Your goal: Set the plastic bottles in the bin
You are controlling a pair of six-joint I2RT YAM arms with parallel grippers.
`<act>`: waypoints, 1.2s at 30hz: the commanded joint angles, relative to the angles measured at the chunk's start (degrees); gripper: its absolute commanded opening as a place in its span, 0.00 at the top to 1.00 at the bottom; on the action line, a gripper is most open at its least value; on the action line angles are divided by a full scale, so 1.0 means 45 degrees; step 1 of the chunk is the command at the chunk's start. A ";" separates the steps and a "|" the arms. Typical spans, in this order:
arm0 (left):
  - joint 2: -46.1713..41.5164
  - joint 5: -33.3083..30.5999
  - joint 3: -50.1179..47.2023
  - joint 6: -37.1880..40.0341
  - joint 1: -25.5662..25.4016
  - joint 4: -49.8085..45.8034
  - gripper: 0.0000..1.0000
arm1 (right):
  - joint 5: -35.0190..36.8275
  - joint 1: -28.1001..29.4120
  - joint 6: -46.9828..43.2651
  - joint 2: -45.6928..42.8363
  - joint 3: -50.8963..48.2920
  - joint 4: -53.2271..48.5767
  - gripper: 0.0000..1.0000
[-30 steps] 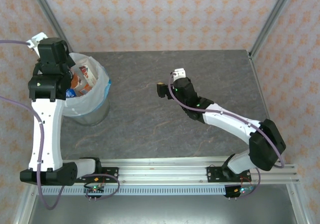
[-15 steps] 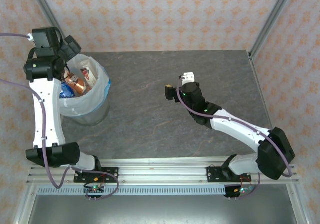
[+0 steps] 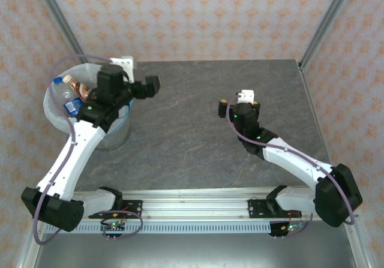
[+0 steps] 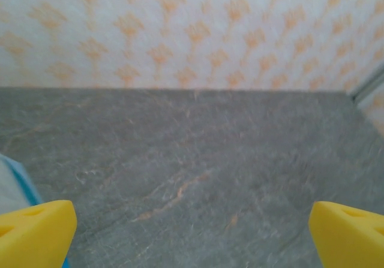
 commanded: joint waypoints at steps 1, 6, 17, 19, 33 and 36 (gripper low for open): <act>-0.0397 0.0191 -0.2375 0.1944 -0.0120 0.3402 0.00 | 0.0753 -0.1190 0.0269 -0.0691 -0.0780 0.0621 0.01; -0.0757 -0.0497 -0.5833 0.3079 -0.0088 0.6420 0.00 | 0.0913 -0.2831 0.0265 -0.0791 -0.1658 0.0636 0.01; 0.0735 -0.2161 -0.7639 0.3741 0.0781 0.7789 0.00 | -0.0133 -0.4873 -0.0045 -0.0242 -0.2445 0.1293 0.01; 0.0896 -0.2178 -0.8074 0.3668 0.1201 0.8183 0.00 | -0.0110 -0.5051 -0.0497 0.0071 -0.2554 0.1737 0.01; 0.2906 -0.2062 -0.9281 0.2942 0.2649 1.1806 0.00 | -0.3772 -0.6444 -0.2101 0.2496 -0.3542 0.5795 0.01; 0.3533 -0.2213 -0.9934 0.2894 0.2633 1.3580 0.00 | -0.4587 -0.6447 -0.2530 0.2973 -0.3590 0.6418 0.01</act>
